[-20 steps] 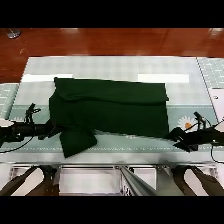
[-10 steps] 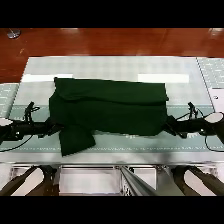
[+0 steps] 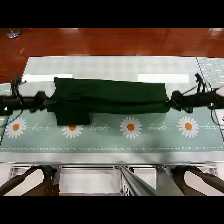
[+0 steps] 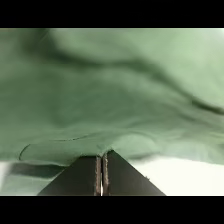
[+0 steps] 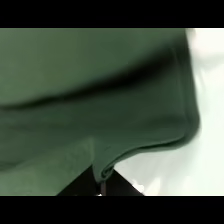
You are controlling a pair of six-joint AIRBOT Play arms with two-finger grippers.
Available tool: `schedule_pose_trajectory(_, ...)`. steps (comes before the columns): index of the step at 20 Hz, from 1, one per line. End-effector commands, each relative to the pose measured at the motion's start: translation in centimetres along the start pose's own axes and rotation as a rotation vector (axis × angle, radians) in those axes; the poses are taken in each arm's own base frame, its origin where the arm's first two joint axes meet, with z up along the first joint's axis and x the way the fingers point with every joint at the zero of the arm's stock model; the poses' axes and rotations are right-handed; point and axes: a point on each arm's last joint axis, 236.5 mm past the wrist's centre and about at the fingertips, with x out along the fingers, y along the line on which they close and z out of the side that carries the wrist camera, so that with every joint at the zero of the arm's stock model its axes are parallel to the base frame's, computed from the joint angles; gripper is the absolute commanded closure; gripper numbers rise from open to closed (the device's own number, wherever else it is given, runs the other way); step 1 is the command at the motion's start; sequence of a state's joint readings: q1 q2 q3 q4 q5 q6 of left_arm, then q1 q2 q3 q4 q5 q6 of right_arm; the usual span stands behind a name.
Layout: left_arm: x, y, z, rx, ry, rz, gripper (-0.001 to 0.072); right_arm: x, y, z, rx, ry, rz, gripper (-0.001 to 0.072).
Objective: Fold the shirts.
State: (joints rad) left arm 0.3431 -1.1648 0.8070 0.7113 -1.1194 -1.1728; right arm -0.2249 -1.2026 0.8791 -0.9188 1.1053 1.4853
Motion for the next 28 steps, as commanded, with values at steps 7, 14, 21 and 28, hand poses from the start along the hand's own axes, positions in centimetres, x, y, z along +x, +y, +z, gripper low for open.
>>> schedule_pose_trajectory(7,6.2,-1.8,11.0,0.058,0.138,0.036,0.0674,2.7,1.2,9.8,0.023,-0.048,0.018,0.069)
schedule_pose_trajectory(14,7.9,1.2,11.1,0.028,0.207,0.085,0.0008,4.1,-0.8,11.4,0.077,-0.034,0.035,0.0091)
schedule_pose_trajectory(21,2.4,4.1,12.7,0.049,0.136,0.273,0.001,3.2,-6.4,9.7,0.174,0.063,-0.051,0.0094)
schedule_pose_trajectory(28,1.2,0.9,13.4,0.142,0.079,0.258,0.001,7.9,-5.5,8.1,0.226,0.154,-0.012,0.0097)
